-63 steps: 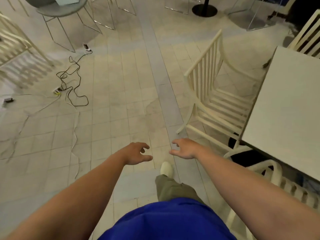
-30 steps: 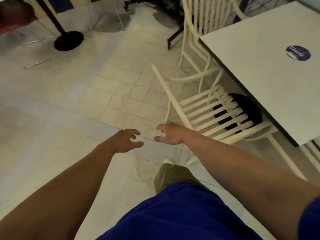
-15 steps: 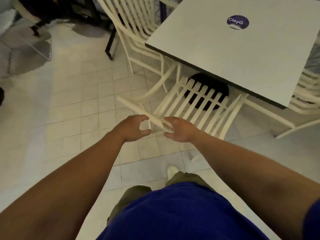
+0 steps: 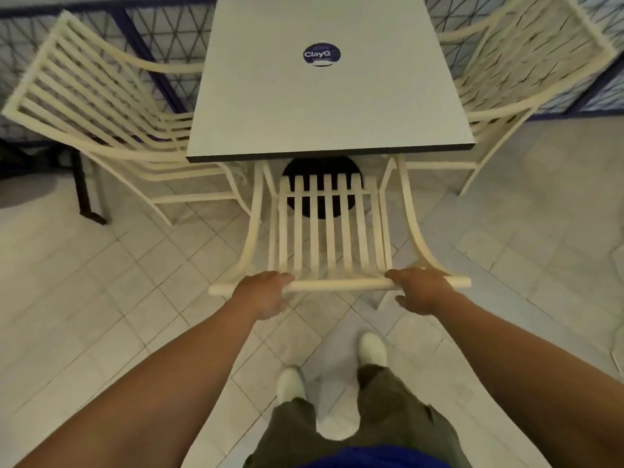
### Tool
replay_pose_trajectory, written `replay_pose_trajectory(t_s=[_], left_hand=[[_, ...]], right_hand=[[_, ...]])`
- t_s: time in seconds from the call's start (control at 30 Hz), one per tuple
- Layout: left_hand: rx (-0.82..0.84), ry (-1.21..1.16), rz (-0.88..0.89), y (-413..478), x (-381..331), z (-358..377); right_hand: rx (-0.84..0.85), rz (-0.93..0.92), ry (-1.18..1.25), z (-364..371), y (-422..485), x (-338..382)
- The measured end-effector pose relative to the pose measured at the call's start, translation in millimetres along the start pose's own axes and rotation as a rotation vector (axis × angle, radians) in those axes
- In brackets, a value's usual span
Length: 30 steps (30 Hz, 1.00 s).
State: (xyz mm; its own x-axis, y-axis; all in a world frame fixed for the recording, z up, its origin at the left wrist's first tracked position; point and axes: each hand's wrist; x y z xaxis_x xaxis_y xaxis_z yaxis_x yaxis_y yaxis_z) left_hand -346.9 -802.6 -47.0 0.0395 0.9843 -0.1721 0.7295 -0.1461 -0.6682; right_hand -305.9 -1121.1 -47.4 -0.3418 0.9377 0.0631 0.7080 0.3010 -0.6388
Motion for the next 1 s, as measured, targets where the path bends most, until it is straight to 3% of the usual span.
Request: replay_pose_trajectory(t_s=[0.4, 1.0], left_hand=[[0.075, 0.031, 0.004, 39.7, 5.7, 6.0], [0.021, 0.041, -0.040, 58.6, 32.0, -18.7]], right_hand=[[0.046, 0.030, 0.022, 4.1, 23.4, -27.8], [0.013, -0.060, 0.042, -17.7, 66.4, -22.0]])
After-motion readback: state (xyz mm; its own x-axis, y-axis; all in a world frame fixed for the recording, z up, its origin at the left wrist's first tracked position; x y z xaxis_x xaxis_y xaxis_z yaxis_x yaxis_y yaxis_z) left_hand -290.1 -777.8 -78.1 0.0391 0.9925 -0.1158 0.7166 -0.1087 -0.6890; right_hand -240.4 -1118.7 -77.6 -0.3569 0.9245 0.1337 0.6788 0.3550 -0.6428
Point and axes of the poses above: each hand's wrist, its own y-axis towards the middle knuckle, its own z-axis out of the palm, x = y × z, and after that the axes turned 2 degrees about -y, right-handed
